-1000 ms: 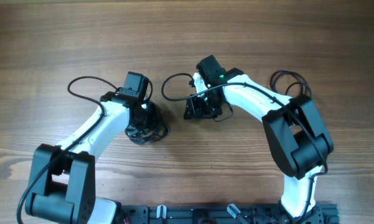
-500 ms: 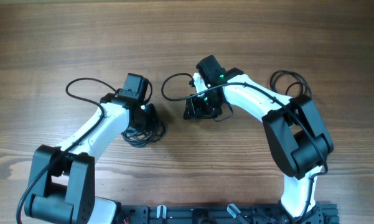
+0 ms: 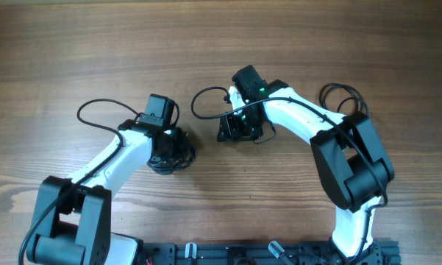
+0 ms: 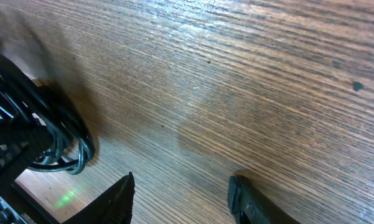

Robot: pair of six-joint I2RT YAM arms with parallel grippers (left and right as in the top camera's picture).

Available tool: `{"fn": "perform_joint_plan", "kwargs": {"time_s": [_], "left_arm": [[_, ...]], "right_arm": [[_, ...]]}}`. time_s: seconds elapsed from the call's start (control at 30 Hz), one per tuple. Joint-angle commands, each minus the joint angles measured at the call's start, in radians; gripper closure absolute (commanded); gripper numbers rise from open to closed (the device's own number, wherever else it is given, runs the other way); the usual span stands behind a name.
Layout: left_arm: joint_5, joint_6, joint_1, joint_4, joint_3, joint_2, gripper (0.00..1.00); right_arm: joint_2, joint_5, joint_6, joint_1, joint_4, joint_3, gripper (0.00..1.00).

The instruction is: Untangle cables

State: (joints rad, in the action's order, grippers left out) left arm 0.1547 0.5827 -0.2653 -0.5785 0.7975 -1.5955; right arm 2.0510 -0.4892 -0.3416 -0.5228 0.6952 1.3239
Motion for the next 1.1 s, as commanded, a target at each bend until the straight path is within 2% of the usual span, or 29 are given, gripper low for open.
{"fn": "perform_joint_plan", "kwargs": {"time_s": [0.0, 0.07, 0.17, 0.37, 0.5, 0.6, 0.7, 0.87, 1.07], "left_arm": [[-0.061, 0.010, -0.001, -0.015, -0.048, -0.025, 0.96], [-0.034, 0.010, 0.004, -0.011, -0.047, -0.024, 0.96], [0.079, -0.016, 0.041, -0.013, -0.024, -0.024, 0.96], [0.579, -0.301, 0.159, -0.019, 0.037, -0.023, 0.96], [0.749, -0.397, 0.208, -0.019, 0.039, -0.023, 0.96], [0.795, -0.398, 0.223, -0.011, 0.039, -0.023, 0.96], [0.824, -0.423, 0.224, -0.008, 0.039, -0.023, 0.96], [0.821, -0.422, 0.224, -0.008, 0.039, -0.023, 0.96], [0.820, -0.422, 0.224, -0.008, 0.039, -0.023, 0.96]], "right_arm": [[0.004, -0.014, 0.070, -0.002, 0.008, -0.004, 0.46], [0.004, -0.105, 0.154, -0.002, 0.010, -0.004, 0.44], [0.004, -0.165, 0.190, -0.002, 0.011, -0.004, 0.41], [0.004, -0.260, 0.290, -0.002, 0.013, -0.004, 0.41], [0.004, -0.358, 0.315, -0.002, 0.005, -0.004, 0.42], [0.004, -0.412, 0.311, -0.002, 0.000, -0.004, 0.47], [0.004, -0.411, 0.267, -0.002, -0.007, -0.004, 0.57], [0.004, -0.411, 0.174, -0.002, -0.046, -0.004, 0.63], [0.004, -0.410, 0.157, -0.002, -0.060, -0.004, 0.88]]}}
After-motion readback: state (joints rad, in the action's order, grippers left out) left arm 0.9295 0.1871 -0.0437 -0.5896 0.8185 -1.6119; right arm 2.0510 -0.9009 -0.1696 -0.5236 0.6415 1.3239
